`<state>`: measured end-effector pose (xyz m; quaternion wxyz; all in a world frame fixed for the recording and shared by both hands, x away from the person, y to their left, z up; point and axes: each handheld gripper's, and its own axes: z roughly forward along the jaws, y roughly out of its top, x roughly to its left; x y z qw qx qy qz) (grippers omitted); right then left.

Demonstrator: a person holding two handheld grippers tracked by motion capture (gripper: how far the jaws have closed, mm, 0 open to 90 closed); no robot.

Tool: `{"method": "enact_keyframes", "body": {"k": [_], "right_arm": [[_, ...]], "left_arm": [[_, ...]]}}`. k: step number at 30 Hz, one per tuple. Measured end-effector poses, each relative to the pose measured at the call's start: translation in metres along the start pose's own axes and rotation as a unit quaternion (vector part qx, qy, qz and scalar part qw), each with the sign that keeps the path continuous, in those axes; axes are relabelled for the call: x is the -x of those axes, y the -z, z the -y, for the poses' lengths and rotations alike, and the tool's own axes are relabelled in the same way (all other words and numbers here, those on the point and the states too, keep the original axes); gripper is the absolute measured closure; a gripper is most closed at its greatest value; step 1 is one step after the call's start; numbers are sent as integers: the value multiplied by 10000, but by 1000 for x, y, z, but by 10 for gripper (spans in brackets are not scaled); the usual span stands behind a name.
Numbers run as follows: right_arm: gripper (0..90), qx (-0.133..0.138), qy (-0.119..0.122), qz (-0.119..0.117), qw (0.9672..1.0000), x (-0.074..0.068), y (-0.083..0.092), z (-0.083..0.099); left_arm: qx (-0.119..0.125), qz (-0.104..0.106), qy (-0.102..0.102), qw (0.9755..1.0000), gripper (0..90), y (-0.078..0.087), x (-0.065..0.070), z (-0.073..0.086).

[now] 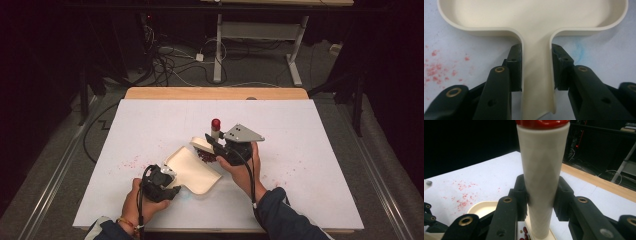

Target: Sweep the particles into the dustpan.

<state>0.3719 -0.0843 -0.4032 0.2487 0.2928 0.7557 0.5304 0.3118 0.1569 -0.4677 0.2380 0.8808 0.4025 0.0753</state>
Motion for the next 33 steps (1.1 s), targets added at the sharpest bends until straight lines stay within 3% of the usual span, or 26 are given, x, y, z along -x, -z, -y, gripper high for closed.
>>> {"method": "enact_keyframes", "body": {"k": [6, 12, 17, 24, 27, 33], "right_arm": [[696, -5, -67, -203, 9998, -14, -2, -3], [700, 9, 17, -369, 9993, -25, -2, -7], [702, 11, 234, -493, 9985, -35, -6, -11], [703, 78, 140, -594, 9981, -33, -8, -13], [703, 141, -10, -654, 9978, -30, -7, -16], [703, 299, 10, -593, 9978, -26, 1, -24]], "left_arm": [[16, 20, 48, 10000, 639, -2, 2, -3], [27, 18, 63, 10000, 638, -2, 3, -3], [46, 12, 76, 10000, 638, -3, 3, -3], [59, 3, 31, 10000, 638, -3, 2, -3], [65, 18, 22, 10000, 638, -3, 1, -3], [88, 11, -10, 10000, 638, -3, 0, -2]]}}
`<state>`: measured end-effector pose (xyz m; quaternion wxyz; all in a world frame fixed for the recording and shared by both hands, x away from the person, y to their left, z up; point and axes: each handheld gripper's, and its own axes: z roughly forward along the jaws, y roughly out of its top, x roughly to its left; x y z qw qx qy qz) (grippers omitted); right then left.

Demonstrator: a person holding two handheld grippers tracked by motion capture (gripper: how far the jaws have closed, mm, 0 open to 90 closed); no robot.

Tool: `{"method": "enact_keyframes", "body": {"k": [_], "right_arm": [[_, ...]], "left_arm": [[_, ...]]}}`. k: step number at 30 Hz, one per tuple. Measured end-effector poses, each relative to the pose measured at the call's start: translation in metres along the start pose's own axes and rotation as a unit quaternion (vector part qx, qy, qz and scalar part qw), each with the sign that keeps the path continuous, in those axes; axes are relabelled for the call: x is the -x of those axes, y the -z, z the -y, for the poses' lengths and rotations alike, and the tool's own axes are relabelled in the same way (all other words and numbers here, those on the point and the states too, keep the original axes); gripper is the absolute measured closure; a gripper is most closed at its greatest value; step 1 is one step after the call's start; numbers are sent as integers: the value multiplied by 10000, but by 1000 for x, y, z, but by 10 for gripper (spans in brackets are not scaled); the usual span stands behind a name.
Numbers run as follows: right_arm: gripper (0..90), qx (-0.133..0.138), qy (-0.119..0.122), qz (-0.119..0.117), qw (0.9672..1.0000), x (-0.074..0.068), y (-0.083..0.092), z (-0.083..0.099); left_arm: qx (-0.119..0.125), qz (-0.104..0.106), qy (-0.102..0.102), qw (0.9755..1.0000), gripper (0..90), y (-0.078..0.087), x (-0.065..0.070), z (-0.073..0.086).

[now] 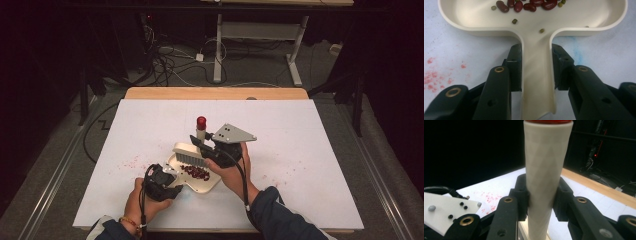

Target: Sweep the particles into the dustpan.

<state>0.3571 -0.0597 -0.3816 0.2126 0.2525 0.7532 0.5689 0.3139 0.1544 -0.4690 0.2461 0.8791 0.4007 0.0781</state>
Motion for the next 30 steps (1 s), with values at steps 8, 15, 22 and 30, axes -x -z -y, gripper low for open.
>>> {"method": "enact_keyframes", "body": {"k": [8, 15, 22, 30], "right_arm": [[702, 189, -87, 155, 9997, 10, 13, -10], [702, 263, -97, 368, 9989, 24, 32, -15], [702, 115, -207, 839, 9962, 49, 50, 1], [703, -54, -167, 1193, 9927, 64, 64, 17]], "left_arm": [[142, -26, -205, 9997, 638, 6, -5, 3], [12, -32, -355, 9994, 639, 13, -7, 10], [-166, 86, -498, 9986, 639, 12, -1, 12], [-229, 146, -578, 9980, 639, 9, 6, 12]]}}
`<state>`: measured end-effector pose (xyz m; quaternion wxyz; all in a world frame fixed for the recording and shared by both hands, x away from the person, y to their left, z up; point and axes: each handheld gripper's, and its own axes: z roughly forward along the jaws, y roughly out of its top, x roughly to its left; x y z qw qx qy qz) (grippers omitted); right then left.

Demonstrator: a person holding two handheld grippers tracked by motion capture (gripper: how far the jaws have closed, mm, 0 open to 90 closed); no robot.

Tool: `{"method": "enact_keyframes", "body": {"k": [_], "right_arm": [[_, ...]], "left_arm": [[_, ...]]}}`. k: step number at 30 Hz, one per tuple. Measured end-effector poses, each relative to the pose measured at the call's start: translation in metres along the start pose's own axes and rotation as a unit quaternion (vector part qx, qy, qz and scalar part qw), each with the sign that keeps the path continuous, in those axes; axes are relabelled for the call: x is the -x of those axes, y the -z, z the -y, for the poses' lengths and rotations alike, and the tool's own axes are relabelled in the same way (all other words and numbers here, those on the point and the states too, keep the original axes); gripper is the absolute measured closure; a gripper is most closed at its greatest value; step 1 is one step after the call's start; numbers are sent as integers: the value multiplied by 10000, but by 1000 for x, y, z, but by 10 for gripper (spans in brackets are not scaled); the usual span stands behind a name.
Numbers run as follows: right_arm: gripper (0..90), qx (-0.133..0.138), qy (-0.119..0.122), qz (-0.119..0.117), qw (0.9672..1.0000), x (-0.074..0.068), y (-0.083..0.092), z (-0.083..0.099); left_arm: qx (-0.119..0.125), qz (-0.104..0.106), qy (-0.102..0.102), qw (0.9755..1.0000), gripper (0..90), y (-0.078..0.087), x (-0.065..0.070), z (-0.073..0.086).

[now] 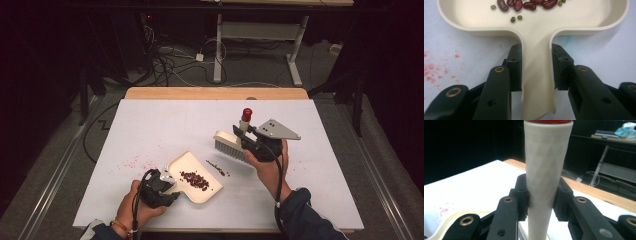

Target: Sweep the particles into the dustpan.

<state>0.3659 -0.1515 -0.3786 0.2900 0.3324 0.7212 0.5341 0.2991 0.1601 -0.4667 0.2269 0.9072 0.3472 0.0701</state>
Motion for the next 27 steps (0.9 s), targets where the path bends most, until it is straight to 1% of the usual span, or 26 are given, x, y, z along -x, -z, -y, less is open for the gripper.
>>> {"method": "enact_keyframes", "body": {"k": [2, 4, 5, 8, 13, 16, 19, 21, 25, 26, 27], "right_arm": [[702, -49, -8, 47, 10000, 4, 4, 3], [703, -93, 32, 99, 9999, 8, 8, 6], [702, -172, 66, 165, 9997, 11, 11, 9], [703, -215, 89, 231, 9995, 13, 12, 12], [702, -312, 28, 299, 9991, 14, 12, 16], [702, -301, 19, 294, 9991, 13, 12, 16], [702, -285, 9, 236, 9993, 13, 13, 17], [702, -258, -76, 153, 9995, 14, 12, 18], [703, -188, -171, 140, 9996, 15, 11, 18], [702, -144, -241, 106, 9995, 14, 9, 18], [702, -144, -241, 106, 9995, 14, 9, 18]], "left_arm": [[-3, -17, -13, 10000, 639, 0, 1, 0], [0, -11, -8, 10000, 639, -1, 1, 0], [-3, -11, -15, 10000, 639, -1, 1, 0], [-7, -27, -26, 10000, 639, -1, 2, -1], [-14, -33, -41, 10000, 639, -1, 3, -3], [-14, -17, -41, 10000, 638, -1, 3, -3], [-14, -8, -55, 10000, 639, -2, 2, -3], [-11, -6, -60, 10000, 638, -2, 2, -3], [-3, 4, -55, 10000, 638, -2, 2, -4], [0, 5, -49, 10000, 638, -2, 2, -4], [-1, 7, -48, 10000, 638, -2, 2, -4]]}}
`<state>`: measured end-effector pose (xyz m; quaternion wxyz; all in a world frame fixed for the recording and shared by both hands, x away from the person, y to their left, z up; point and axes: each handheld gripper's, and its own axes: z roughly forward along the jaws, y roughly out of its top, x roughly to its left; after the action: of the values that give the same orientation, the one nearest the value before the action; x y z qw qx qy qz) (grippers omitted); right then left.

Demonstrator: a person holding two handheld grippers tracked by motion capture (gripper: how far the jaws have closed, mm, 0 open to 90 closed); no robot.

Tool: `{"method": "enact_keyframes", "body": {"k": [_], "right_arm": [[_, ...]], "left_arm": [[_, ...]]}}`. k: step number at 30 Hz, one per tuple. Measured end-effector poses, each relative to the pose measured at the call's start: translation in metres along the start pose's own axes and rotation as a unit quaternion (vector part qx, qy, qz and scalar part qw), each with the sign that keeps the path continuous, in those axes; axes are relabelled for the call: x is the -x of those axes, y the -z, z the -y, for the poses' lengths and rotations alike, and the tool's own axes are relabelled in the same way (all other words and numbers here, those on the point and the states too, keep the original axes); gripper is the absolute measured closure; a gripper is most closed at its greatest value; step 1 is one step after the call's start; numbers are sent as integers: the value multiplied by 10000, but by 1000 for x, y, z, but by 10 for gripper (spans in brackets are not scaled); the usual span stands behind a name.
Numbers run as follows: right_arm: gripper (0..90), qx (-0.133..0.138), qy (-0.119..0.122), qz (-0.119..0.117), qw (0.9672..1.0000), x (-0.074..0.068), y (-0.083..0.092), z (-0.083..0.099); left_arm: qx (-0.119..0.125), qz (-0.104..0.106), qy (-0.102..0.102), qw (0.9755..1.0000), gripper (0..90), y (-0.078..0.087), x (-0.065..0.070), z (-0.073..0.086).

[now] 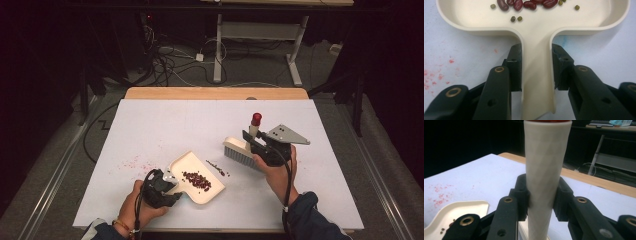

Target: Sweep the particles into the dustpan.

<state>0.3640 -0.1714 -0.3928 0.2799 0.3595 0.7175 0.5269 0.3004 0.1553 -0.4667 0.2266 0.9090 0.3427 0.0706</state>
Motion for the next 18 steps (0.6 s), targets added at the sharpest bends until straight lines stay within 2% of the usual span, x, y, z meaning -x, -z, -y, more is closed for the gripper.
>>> {"method": "enact_keyframes", "body": {"k": [11, 14, 15, 18], "right_arm": [[703, 368, 97, 222, 9990, -16, -10, -2], [703, 333, 157, 206, 9991, -21, -15, 0], [703, 305, 115, 113, 9994, -25, -18, 2], [703, 301, 169, 61, 9994, -31, -19, 4]], "left_arm": [[4, 59, 54, 10000, 638, 1, 0, 0], [9, 87, 61, 9999, 638, 4, 0, -1], [5, 92, 65, 9999, 638, 6, -1, -1], [49, 101, 62, 9999, 638, 10, -1, -1]]}}
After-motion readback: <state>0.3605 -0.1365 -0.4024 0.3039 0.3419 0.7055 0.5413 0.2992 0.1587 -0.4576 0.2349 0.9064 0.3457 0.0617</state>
